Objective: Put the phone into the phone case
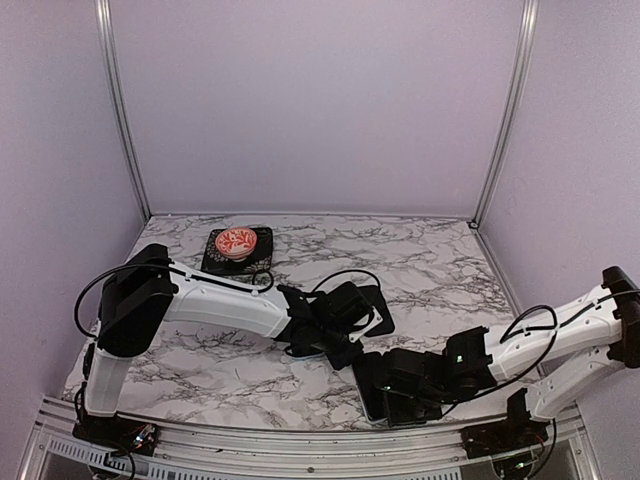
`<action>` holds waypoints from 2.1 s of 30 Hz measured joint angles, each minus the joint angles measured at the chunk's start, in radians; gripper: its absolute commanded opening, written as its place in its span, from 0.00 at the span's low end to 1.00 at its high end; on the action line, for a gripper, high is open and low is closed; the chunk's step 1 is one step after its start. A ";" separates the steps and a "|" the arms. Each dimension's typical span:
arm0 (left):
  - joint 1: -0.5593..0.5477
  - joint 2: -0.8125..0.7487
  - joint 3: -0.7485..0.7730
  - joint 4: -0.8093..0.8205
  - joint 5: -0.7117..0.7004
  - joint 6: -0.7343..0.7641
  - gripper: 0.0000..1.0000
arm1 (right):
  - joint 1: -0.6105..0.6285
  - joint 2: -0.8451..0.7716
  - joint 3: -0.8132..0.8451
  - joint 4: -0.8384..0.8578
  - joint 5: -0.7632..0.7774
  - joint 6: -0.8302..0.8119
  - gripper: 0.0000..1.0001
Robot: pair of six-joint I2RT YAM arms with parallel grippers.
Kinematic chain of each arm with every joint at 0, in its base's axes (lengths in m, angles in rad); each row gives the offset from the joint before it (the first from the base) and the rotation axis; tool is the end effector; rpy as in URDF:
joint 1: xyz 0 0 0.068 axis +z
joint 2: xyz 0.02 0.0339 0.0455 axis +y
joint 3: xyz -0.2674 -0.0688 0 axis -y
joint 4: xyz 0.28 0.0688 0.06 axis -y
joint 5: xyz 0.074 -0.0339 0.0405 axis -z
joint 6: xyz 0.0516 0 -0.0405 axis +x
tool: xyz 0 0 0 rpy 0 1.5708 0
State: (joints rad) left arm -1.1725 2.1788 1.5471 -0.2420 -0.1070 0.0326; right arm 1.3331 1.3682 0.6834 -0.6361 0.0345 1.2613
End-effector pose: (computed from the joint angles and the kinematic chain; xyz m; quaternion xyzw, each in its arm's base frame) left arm 0.2047 -0.4722 0.1200 0.5169 0.7836 -0.1417 0.3143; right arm 0.0611 0.2446 0.1231 -0.0335 0.9915 0.1153 0.0501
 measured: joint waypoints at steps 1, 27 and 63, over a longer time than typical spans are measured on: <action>0.000 0.000 0.000 -0.002 0.001 0.009 0.24 | -0.001 -0.002 0.000 0.000 0.002 0.000 0.08; 0.106 -0.257 -0.063 0.006 -0.138 -0.082 0.33 | -0.211 0.043 0.203 -0.171 0.051 -0.278 0.99; 0.126 -0.335 -0.182 0.030 -0.122 -0.179 0.34 | -0.227 0.280 0.290 -0.146 0.001 -0.481 0.90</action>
State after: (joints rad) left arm -1.0470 1.8435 1.3651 -0.2119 -0.2287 -0.1459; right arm 1.1065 1.6478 0.9737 -0.7822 0.0357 0.7807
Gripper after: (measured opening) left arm 0.337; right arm 0.746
